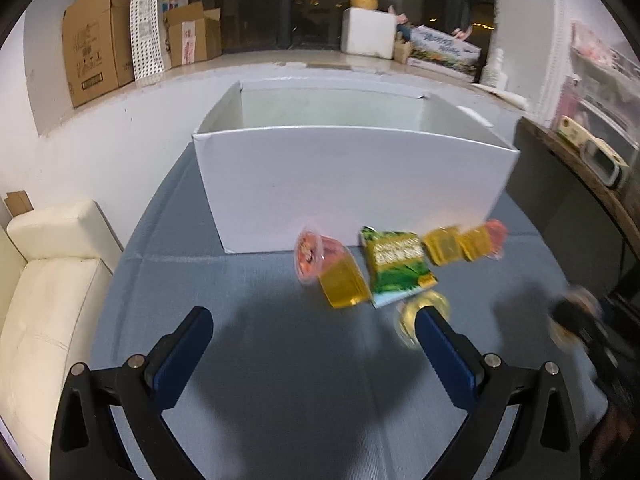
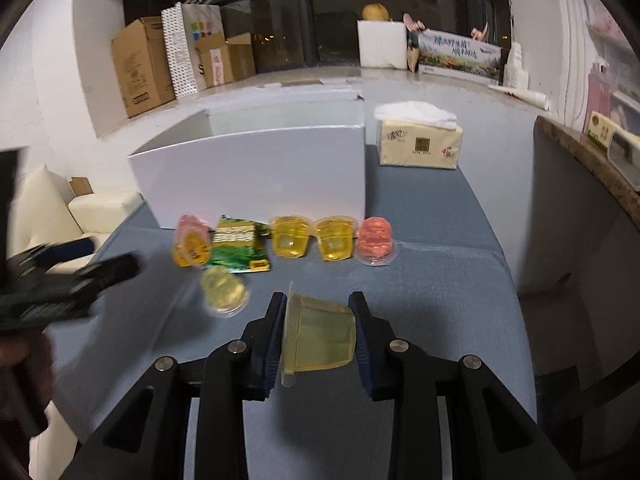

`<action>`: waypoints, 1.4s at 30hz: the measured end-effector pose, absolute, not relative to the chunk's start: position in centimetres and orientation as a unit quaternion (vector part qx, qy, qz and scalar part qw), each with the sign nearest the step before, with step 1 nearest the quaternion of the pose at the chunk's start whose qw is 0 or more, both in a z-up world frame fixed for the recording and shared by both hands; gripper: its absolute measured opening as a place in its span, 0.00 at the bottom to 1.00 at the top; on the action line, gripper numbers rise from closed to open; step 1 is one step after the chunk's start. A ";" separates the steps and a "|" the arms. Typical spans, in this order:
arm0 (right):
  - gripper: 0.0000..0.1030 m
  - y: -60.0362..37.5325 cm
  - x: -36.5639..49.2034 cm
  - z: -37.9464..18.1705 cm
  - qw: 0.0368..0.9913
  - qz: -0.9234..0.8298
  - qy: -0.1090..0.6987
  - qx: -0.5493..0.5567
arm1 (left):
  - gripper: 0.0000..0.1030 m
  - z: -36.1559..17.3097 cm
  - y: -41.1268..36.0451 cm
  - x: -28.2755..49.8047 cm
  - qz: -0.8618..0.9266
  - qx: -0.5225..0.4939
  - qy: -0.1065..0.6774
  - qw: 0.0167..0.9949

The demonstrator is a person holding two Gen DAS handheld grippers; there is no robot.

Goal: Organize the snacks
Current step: 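Grasp another yellow jelly cup with the left gripper while the right holds its cup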

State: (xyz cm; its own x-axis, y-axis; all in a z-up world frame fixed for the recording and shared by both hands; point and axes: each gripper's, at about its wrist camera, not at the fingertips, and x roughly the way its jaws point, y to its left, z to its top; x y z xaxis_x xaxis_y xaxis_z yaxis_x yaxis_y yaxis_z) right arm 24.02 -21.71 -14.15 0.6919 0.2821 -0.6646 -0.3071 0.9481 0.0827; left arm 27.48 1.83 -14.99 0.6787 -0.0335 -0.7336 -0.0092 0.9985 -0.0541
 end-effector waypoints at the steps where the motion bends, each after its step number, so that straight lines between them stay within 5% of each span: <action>1: 0.33 -21.7 23.8 -14.0 0.920 0.162 0.357 -0.016 | 1.00 -15.2 1.7 28.1 -0.007 -0.027 0.404 0.914; 9: 0.33 -21.5 22.2 -13.5 0.922 0.163 0.351 -0.013 | 0.97 -17.6 0.9 31.7 0.006 -0.049 0.431 0.901; 15: 0.33 -21.5 22.0 -13.7 0.921 0.165 0.354 -0.013 | 0.65 -19.6 0.0 32.6 0.007 -0.044 0.453 0.890; 18: 0.33 -21.6 22.0 -13.7 0.921 0.165 0.353 -0.011 | 0.40 -19.5 -0.4 32.6 -0.012 -0.045 0.454 0.890; 42: 0.33 -18.6 21.2 -12.2 0.921 0.191 0.338 -0.027 | 0.33 -10.6 1.4 23.7 -0.048 -0.029 0.342 0.938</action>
